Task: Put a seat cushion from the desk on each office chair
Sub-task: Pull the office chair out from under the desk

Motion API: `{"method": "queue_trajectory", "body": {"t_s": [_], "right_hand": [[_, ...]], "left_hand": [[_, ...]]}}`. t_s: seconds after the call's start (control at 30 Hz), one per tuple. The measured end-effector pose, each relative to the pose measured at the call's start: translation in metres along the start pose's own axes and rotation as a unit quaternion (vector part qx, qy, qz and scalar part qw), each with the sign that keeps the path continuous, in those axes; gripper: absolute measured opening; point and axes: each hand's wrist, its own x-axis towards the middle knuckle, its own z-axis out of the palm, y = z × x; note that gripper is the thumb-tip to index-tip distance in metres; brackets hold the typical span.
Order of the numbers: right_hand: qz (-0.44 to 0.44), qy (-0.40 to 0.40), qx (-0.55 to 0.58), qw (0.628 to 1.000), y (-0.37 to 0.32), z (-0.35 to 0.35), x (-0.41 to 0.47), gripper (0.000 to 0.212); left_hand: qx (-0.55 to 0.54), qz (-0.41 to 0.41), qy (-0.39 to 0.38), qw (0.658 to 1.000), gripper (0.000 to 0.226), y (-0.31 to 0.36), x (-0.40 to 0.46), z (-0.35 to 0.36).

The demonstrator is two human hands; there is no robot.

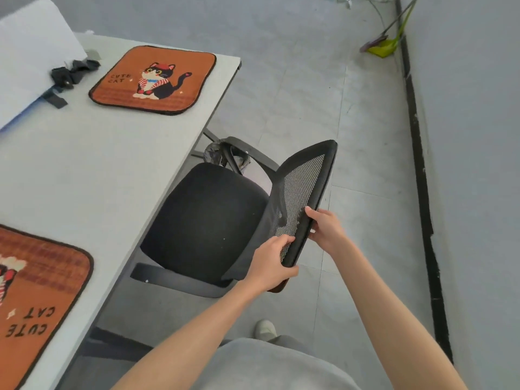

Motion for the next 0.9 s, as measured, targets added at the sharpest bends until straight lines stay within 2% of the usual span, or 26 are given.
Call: {"method": "queue_trajectory", "body": {"t_s": [0.37, 0.7, 0.9], "right_hand": [[-0.002, 0.045, -0.040, 0.998, -0.023, -0.061, 0.002, 0.017], [-0.010, 0.047, -0.046, 0.998, -0.019, -0.073, 0.002, 0.013], [-0.006, 0.062, -0.046, 0.997, -0.029, -0.091, 0.000, 0.015]], "left_hand": [[-0.034, -0.016, 0.033, 0.999, 0.059, 0.057, 0.011, 0.065], [-0.029, -0.010, 0.029, 0.999, 0.063, 0.064, 0.007, 0.074], [-0.018, -0.005, -0.001, 1.000, 0.064, 0.080, 0.012, 0.082]]}}
